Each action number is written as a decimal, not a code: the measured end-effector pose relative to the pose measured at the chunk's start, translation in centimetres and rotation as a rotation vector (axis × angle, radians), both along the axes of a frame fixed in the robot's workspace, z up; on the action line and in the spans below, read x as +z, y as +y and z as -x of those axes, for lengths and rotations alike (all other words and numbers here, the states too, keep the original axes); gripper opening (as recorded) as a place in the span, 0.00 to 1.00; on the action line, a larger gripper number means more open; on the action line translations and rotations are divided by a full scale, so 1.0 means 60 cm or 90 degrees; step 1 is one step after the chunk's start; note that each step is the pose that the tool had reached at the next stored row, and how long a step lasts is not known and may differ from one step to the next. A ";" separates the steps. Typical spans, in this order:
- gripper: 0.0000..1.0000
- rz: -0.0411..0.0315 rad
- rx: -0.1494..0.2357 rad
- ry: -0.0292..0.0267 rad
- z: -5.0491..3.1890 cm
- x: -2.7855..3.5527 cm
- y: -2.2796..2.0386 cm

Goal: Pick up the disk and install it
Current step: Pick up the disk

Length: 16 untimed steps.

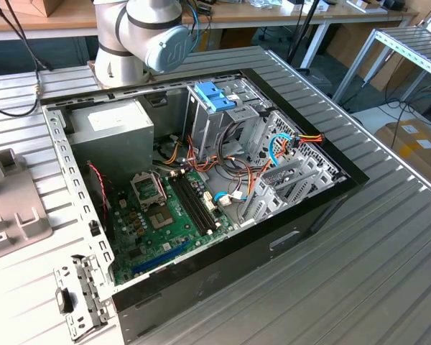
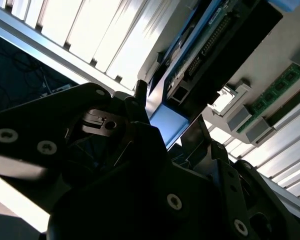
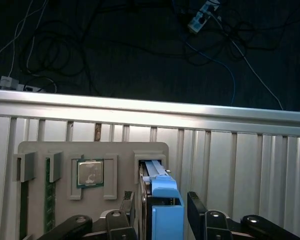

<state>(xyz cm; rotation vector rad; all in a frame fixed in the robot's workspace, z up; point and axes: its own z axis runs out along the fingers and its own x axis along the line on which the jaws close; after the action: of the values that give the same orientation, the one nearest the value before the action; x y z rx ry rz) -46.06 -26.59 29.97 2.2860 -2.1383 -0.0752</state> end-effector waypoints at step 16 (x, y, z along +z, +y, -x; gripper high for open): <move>0.54 0.0001 0.001 -0.0450 0.005 -0.006 0.0001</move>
<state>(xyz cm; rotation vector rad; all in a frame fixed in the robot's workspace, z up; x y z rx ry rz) -46.39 -26.58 29.59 2.3247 -2.1688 0.0059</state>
